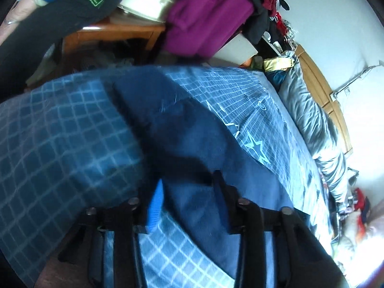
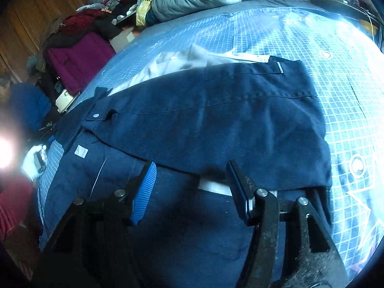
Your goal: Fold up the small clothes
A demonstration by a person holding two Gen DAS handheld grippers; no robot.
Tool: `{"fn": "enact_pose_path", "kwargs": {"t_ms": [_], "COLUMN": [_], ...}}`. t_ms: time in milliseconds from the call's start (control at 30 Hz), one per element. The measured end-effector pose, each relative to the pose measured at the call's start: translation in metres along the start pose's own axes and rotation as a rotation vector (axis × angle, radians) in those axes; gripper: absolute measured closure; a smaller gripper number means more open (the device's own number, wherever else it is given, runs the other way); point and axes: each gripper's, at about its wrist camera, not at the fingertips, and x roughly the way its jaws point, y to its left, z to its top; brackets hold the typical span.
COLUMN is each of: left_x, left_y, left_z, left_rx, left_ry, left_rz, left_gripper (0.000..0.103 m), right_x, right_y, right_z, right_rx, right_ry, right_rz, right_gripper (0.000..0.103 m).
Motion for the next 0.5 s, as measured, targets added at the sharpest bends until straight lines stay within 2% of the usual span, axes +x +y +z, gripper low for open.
{"fn": "enact_pose_path", "kwargs": {"t_ms": [33, 67, 133, 167, 267, 400, 433, 467, 500], "left_x": [0.002, 0.003, -0.001, -0.006, -0.027, -0.07, -0.078, -0.08, -0.076], "left_y": [-0.003, -0.007, -0.03, -0.048, -0.13, -0.25, -0.276, -0.3, -0.318], "left_z": [0.003, 0.005, 0.002, -0.003, -0.034, -0.11, -0.137, -0.165, -0.194], "left_rx": [0.011, 0.025, 0.096, 0.147, 0.333, 0.524, 0.578, 0.631, 0.669], "left_ry": [0.001, -0.001, -0.016, -0.021, -0.033, -0.003, 0.026, 0.076, 0.156], "left_rz": [0.009, 0.014, 0.005, -0.03, -0.166, -0.485, -0.567, -0.637, -0.696], "left_gripper": [0.077, 0.092, 0.098, 0.098, 0.098, 0.097, 0.093, 0.077, 0.05], "right_x": [0.001, 0.001, 0.0, -0.001, -0.004, -0.019, -0.024, -0.027, -0.028], "right_y": [0.002, 0.004, 0.007, 0.007, 0.007, 0.002, 0.0, -0.004, -0.01], "right_z": [0.0, 0.001, 0.002, 0.003, 0.007, 0.013, 0.014, 0.013, 0.012], "right_rx": [-0.001, -0.001, -0.001, -0.001, 0.01, 0.036, 0.045, 0.058, 0.078], "right_ry": [-0.002, -0.006, -0.013, -0.018, -0.028, -0.07, -0.081, -0.086, -0.087], "right_rz": [0.001, 0.003, 0.011, 0.017, 0.037, 0.056, 0.061, 0.07, 0.083], "right_gripper": [0.043, 0.043, 0.043, 0.044, 0.045, 0.045, 0.044, 0.044, 0.044]}}
